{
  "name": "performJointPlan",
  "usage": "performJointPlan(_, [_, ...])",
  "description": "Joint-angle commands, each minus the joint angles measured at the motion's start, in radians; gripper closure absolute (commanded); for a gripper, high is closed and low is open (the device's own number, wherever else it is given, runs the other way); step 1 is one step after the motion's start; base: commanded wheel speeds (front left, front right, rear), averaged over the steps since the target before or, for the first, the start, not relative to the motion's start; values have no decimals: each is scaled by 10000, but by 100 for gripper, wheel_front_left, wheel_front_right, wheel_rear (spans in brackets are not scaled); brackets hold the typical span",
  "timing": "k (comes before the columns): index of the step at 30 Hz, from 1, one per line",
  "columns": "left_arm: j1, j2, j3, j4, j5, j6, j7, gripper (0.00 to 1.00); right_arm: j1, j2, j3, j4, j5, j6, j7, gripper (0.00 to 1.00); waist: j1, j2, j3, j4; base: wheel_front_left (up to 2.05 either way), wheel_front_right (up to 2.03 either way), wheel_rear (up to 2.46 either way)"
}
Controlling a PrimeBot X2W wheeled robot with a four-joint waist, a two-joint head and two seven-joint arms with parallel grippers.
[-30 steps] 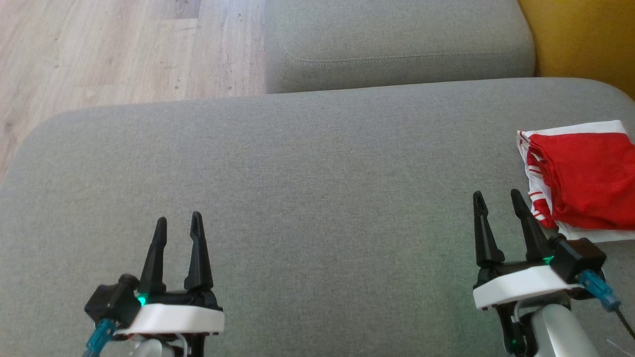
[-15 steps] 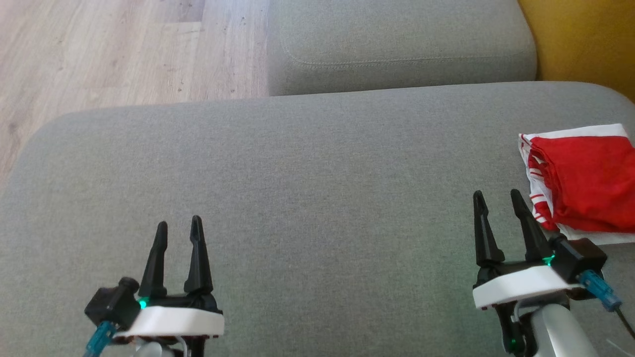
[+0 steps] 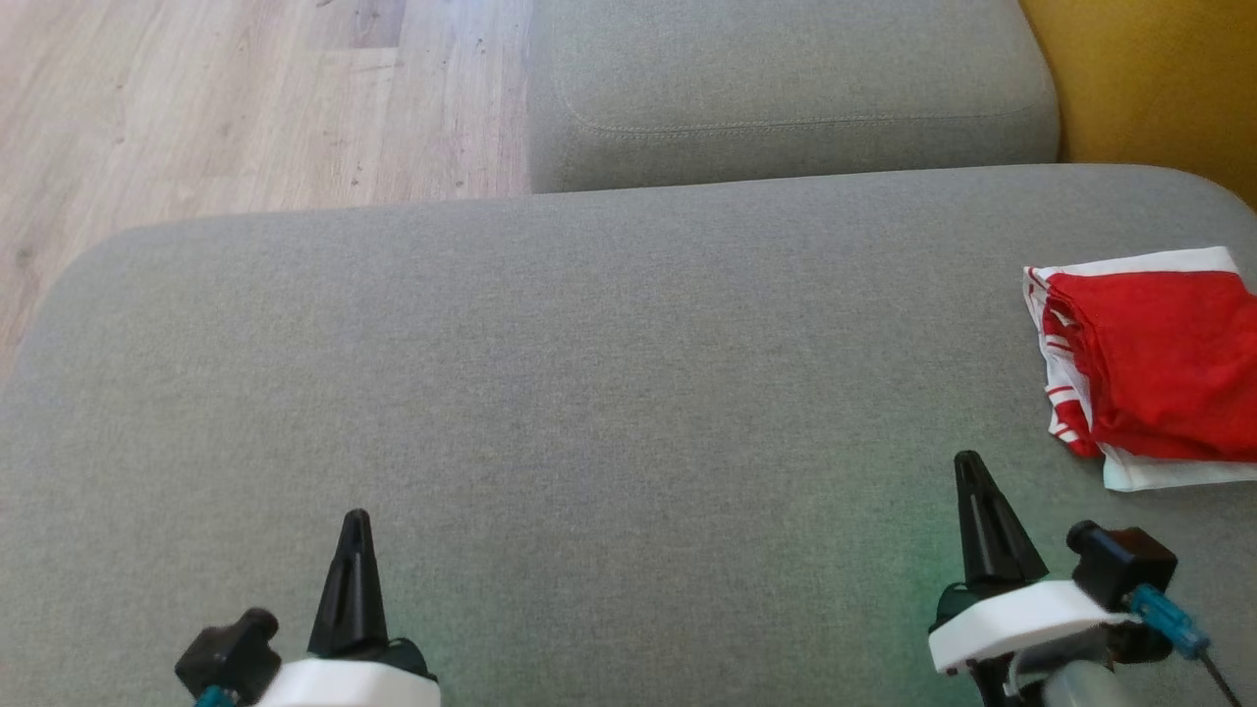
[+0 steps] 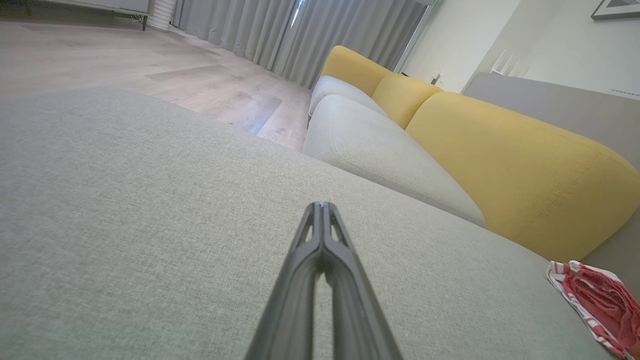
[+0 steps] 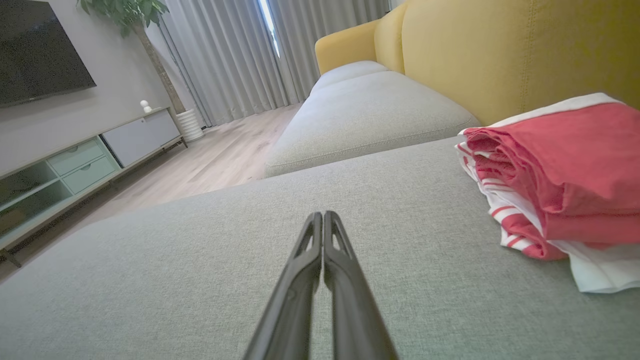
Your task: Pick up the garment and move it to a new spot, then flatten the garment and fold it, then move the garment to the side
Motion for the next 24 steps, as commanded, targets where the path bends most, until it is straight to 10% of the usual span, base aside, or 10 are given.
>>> performJointPlan(1, [-471,6,87,-338,-161,-10,22,100,-492,-6,-62,-353,217,2,54,100,0,0,4,-2,0,0,0])
performJointPlan(24, [-660,19,589,-427,-2313,-69,719,100,-583,-33,-418,-537,2853,0,736,100,0,0,75,-58,0,0,0])
